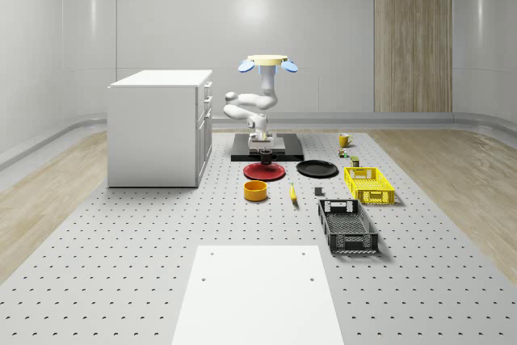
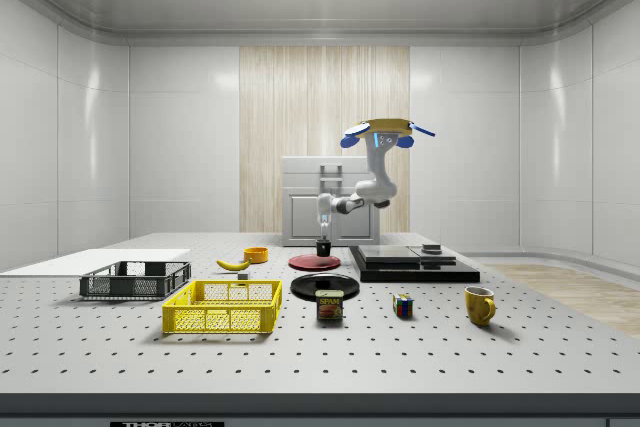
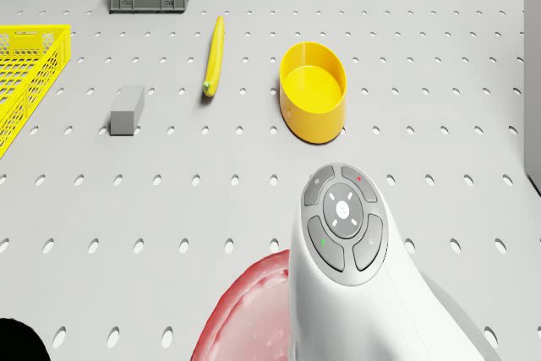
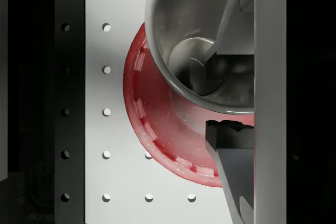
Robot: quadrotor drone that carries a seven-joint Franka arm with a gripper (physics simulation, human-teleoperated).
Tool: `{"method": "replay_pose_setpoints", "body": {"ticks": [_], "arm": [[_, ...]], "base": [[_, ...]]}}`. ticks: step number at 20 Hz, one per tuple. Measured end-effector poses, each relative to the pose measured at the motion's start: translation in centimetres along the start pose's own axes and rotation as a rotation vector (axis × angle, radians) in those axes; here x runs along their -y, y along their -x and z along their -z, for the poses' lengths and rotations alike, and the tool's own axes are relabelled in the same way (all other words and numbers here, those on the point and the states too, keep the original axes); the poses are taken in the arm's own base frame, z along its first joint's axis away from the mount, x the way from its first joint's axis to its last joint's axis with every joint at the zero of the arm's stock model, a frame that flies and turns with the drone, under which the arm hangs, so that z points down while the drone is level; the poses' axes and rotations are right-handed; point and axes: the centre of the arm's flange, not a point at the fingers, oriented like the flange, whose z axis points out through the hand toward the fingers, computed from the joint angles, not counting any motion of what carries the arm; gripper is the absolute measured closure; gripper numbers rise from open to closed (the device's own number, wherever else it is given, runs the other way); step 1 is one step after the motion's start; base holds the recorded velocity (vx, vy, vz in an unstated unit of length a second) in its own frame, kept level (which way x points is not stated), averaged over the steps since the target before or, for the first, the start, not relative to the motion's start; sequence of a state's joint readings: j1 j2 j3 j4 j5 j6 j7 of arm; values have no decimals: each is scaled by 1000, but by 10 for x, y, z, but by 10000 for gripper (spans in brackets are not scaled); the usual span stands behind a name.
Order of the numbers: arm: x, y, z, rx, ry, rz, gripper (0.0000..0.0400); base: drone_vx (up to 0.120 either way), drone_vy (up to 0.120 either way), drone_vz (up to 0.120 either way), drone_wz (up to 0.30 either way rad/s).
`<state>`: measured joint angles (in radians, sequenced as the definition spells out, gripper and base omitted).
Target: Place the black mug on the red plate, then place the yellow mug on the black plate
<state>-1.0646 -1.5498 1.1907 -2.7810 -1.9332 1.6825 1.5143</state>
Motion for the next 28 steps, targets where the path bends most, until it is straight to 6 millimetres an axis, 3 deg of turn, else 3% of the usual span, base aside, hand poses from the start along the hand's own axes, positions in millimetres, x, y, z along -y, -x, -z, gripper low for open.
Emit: {"method": "replay_pose_setpoints", "body": {"ticks": [9, 10, 11, 13, 16, 19, 24, 28], "arm": [[12, -13, -17, 0, 0, 0, 290], [13, -13, -20, 0, 0, 0, 267], [13, -14, -22, 0, 0, 0, 208], [14, -14, -22, 0, 0, 0, 126], [14, -15, -15, 0, 0, 0, 60], [15, -15, -4, 0, 0, 0, 28], [15, -15, 8, 0, 0, 0, 8], [15, -15, 12, 0, 0, 0, 3]], "base": [[0, 0, 0, 0], [0, 0, 0, 0], [0, 0, 0, 0], [0, 0, 0, 0], [0, 0, 0, 0], [0, 0, -13, 0], [0, 0, -104, 0], [0, 0, 50, 0]]}}
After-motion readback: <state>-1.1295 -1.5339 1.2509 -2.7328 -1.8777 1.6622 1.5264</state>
